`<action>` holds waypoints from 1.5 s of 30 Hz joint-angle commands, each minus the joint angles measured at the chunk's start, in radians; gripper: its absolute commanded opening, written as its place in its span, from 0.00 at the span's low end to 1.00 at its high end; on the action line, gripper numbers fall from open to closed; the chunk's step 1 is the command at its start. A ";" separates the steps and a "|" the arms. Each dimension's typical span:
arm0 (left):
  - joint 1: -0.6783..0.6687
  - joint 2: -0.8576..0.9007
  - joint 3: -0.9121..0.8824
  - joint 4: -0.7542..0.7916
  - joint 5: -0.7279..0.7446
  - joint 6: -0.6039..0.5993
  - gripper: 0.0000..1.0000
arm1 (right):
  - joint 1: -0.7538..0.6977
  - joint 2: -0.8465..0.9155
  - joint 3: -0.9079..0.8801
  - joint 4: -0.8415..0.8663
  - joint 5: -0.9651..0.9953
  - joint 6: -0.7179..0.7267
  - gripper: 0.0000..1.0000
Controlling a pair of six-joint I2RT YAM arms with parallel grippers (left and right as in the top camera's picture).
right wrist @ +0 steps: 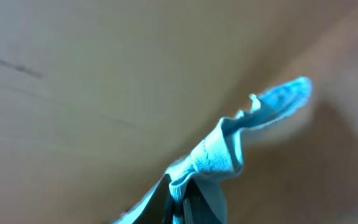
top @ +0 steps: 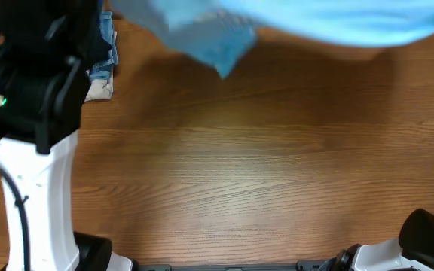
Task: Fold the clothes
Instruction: 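Lay the T-shirt down flat near the back of the table, then grasp the T-shirt's front-left hem corner with the left gripper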
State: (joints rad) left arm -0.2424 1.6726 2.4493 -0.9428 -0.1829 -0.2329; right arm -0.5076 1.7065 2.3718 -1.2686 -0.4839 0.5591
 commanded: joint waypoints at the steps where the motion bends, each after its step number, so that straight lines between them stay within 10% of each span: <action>1: -0.001 0.068 -0.029 -0.129 0.096 -0.027 0.07 | 0.017 0.023 0.015 -0.098 0.150 -0.082 0.04; 13: -0.001 0.370 -0.061 -0.603 0.325 -0.124 0.04 | 0.025 0.110 -0.131 -0.411 0.327 -0.142 0.09; 20: -0.002 0.474 -0.061 -0.737 0.365 -0.102 0.32 | 0.025 0.110 -0.197 -0.423 0.405 -0.152 0.91; 22: -0.006 0.502 -0.061 -0.747 0.403 -0.077 0.36 | 0.025 0.110 -0.216 -0.410 0.405 -0.152 1.00; 34: -0.058 0.647 -0.061 -0.709 0.421 -0.047 0.69 | 0.026 0.110 -0.344 -0.311 0.404 -0.152 1.00; 45: -0.114 0.696 -0.109 -0.708 0.420 -0.032 0.63 | 0.047 0.110 -0.509 -0.288 0.371 -0.153 1.00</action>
State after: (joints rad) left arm -0.3260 2.3611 2.3604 -1.6611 0.2218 -0.2848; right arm -0.4774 1.8297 1.8946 -1.5673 -0.1005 0.4137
